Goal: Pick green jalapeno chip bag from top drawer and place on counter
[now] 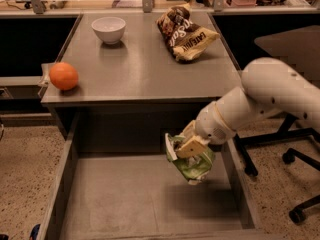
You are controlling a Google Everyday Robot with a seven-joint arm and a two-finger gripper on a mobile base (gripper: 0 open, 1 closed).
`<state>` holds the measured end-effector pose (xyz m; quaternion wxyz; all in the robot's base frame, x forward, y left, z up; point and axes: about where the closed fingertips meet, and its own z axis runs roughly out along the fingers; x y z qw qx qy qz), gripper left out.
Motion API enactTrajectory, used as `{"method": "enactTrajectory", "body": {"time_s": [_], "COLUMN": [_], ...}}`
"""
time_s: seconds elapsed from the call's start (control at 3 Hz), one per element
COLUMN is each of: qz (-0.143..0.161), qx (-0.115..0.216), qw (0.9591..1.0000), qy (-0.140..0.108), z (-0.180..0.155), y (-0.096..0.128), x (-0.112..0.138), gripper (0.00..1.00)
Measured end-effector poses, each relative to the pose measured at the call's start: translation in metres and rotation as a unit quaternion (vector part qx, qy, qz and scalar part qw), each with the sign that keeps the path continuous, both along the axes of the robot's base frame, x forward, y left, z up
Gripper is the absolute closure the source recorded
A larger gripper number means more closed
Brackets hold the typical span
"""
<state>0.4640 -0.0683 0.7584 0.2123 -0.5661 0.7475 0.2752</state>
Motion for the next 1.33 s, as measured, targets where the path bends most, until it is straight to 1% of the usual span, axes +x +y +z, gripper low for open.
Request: {"method": "enactTrajectory", "body": {"time_s": [0.33,0.67,1.0,1.33], "qz": [0.097,0.138,0.107,0.043], "qx": [-0.032,-0.092,-0.134,-0.118], "qw": [0.9928,0.9830,0.9828,0.9900], "qy": [-0.062,-0.079,-0.069,-0.064], "z": [0.061,0.091,0.110,0.124], "y": [0.001,-0.006,-0.015,-0.026], "x": [0.023,0.066,0.117,0.165], "gripper": [1.00,1.00,1.00,0.84]}}
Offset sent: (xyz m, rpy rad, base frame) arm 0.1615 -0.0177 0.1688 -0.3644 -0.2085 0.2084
